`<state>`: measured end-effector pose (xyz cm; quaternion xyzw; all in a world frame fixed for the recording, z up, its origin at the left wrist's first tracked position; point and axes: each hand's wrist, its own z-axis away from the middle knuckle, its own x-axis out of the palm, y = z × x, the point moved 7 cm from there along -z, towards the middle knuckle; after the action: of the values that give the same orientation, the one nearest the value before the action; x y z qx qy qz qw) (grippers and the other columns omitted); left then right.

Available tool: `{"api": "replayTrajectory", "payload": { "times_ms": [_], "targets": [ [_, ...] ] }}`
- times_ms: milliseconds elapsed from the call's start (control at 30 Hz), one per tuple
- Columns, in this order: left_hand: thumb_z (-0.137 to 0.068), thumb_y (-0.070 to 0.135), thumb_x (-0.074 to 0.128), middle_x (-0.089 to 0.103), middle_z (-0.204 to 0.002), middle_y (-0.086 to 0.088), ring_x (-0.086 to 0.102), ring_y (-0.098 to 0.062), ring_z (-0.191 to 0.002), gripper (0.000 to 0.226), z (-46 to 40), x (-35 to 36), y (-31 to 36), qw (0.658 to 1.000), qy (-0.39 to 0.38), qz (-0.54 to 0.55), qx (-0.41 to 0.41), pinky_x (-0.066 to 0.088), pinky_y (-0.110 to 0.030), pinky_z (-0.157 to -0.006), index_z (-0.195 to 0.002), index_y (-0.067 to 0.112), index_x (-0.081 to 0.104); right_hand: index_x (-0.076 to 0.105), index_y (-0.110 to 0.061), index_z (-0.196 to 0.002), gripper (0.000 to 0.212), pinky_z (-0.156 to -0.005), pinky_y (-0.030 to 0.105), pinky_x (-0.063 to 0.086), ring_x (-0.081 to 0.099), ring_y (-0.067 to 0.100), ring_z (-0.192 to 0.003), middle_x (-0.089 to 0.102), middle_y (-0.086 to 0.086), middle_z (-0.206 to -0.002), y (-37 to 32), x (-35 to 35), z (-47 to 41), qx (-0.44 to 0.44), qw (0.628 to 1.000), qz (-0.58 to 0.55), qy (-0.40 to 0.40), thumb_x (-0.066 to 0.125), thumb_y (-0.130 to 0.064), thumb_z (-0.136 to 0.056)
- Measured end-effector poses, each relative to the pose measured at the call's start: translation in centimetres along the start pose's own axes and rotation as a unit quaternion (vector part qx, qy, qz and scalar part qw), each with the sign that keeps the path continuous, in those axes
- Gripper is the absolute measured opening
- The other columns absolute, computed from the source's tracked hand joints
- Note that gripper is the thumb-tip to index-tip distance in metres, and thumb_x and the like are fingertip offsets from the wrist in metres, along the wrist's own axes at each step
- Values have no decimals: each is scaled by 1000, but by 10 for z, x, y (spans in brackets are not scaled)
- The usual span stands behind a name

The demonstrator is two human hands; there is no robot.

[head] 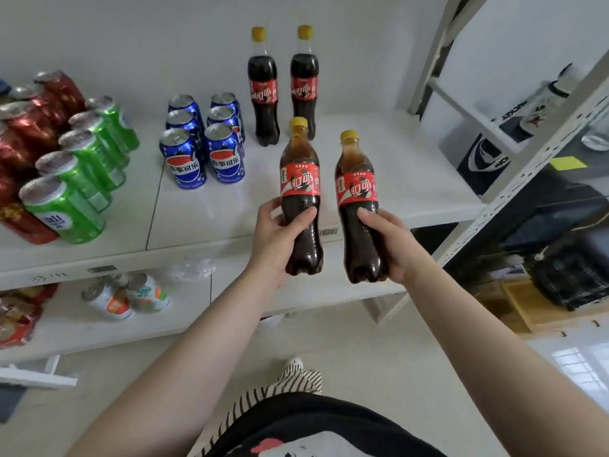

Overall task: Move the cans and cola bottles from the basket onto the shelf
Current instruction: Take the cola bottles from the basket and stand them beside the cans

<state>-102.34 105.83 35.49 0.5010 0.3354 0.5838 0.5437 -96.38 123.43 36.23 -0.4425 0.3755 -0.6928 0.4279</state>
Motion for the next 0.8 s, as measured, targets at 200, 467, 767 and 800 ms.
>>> {"api": "replayTrajectory", "payload": {
  "times_ms": [200, 467, 767, 800],
  "targets": [
    [-64, 19, 84, 72, -106, -7, 70, -25, -97, 53, -82, 10, 42, 999, 0, 4, 48, 54, -46, -91, -111, 11, 60, 65, -10, -105, 22, -67, 32, 57, 68, 22, -76, 70, 8, -87, -45, 5, -75, -76, 997, 19, -6, 66, -19, -84],
    [-70, 14, 82, 67, -113, 7, 63, -6, -102, 60, -147, 2, 80, 987, 60, -84, 126, 48, -27, -88, -122, 18, 53, 60, -17, -119, 55, -98, 39, 49, 63, 25, -109, 70, 8, -111, -82, 18, -164, -171, 982, 81, 4, 78, -11, -67],
    [-68, 6, 81, 61, -119, 9, 58, -13, -115, 66, -178, -6, 69, 965, 79, -144, 203, 46, -43, -104, -119, 31, 49, 52, -16, -131, 63, -94, 27, 48, 63, 15, -110, 67, 4, -117, -88, 31, -206, -231, 955, 183, -42, 72, 7, -75],
    [-69, 6, 81, 61, -122, 7, 58, -13, -117, 66, -178, -6, 67, 965, 76, -143, 205, 46, -44, -104, -122, 30, 49, 51, -16, -130, 63, -94, 27, 47, 62, 15, -111, 67, 4, -117, -86, 30, -207, -235, 953, 187, -43, 71, 8, -75]
  ]
}}
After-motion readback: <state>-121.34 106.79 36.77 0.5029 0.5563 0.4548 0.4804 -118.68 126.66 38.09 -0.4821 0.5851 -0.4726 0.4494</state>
